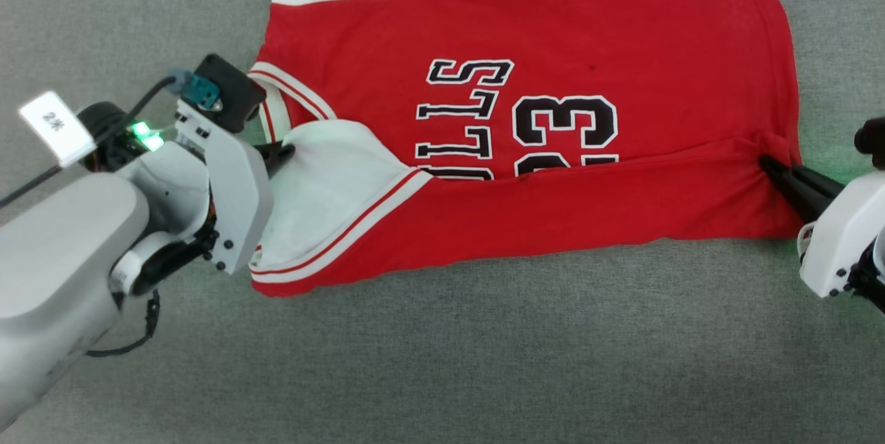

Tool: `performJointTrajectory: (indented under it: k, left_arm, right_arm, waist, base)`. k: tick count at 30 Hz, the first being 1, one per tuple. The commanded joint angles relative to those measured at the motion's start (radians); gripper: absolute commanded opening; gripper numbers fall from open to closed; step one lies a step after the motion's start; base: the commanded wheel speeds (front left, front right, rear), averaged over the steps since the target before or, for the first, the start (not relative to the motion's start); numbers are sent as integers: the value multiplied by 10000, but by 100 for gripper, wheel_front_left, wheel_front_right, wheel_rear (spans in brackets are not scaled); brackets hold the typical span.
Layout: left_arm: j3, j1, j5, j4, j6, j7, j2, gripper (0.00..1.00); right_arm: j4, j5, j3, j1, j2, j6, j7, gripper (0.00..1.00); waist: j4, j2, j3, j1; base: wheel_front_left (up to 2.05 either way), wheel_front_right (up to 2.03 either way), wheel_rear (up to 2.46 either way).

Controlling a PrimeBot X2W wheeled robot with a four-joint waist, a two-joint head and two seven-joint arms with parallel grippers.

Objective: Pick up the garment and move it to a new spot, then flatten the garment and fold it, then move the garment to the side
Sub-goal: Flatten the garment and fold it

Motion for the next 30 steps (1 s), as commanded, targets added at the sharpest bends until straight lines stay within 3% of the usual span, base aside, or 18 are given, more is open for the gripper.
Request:
performJointTrajectory:
  k: [1, 10, 12, 14, 15, 16, 17, 19, 20, 21, 30]
  left_arm:
    - [-21, -108, -90, 240, -117, 60, -115, 0]
    - [-101, 54, -987, 1834, -504, 713, -908, 2]
    - [-52, 84, -1174, 2047, -496, 804, -997, 16]
    - [84, 56, -1352, 2190, -402, 790, -1070, 43]
    - [158, 22, -1406, 2206, -379, 723, -1087, 64]
    - [240, -19, -1447, 2202, -375, 631, -1093, 95]
    - [304, -38, -1497, 2217, -320, 582, -1088, 100]
    - [347, -81, -1460, 2186, -200, 521, -1015, 100]
    - [345, -88, -1405, 2144, -150, 521, -980, 100]
    - [335, -87, -1379, 2061, -101, 536, -948, 100]
    - [755, 381, -2099, 905, 707, 727, -418, 100]
  right_arm:
    - [182, 121, 69, -134, 9, -13, 126, 0]
    - [807, 516, 731, -680, 23, -13, 647, 0]
    - [893, 575, 824, -767, 52, -13, 713, 0]
    - [985, 626, 898, -849, 64, -13, 788, 0]
    - [1037, 660, 924, -884, 59, -13, 822, 6]
    - [1068, 678, 955, -925, 48, -13, 843, 24]
    - [1099, 701, 964, -956, 40, -13, 857, 36]
    - [1123, 747, 1034, -993, 16, -13, 908, 51]
    - [1097, 737, 1068, -1040, -16, -11, 846, 79]
    - [1105, 743, 1061, -1090, -35, -11, 768, 100]
    - [1021, 679, 929, -1254, -51, -11, 84, 100]
  waist:
    - [-5, 0, 61, 0]
    - [-46, 0, 73, 0]
    - [-58, 0, 42, 0]
    - [-62, 0, 1, 0]
    - [-55, 0, -29, 0]
    - [-48, 0, -67, 0]
    - [-41, 0, -106, 0]
    - [-21, 0, -209, 0]
    - [-5, 0, -272, 0]
    - [13, 0, -332, 0]
    - [127, 0, -877, 0]
  base:
    - [0, 0, 0]
    - [0, 0, 0]
    - [0, 0, 0]
    - [0, 0, 0]
    - [0, 0, 0]
    - [0, 0, 0]
    - [0, 0, 0]
    - [0, 0, 0]
    - [0, 0, 0]
    - [0, 0, 0]
    - [0, 0, 0]
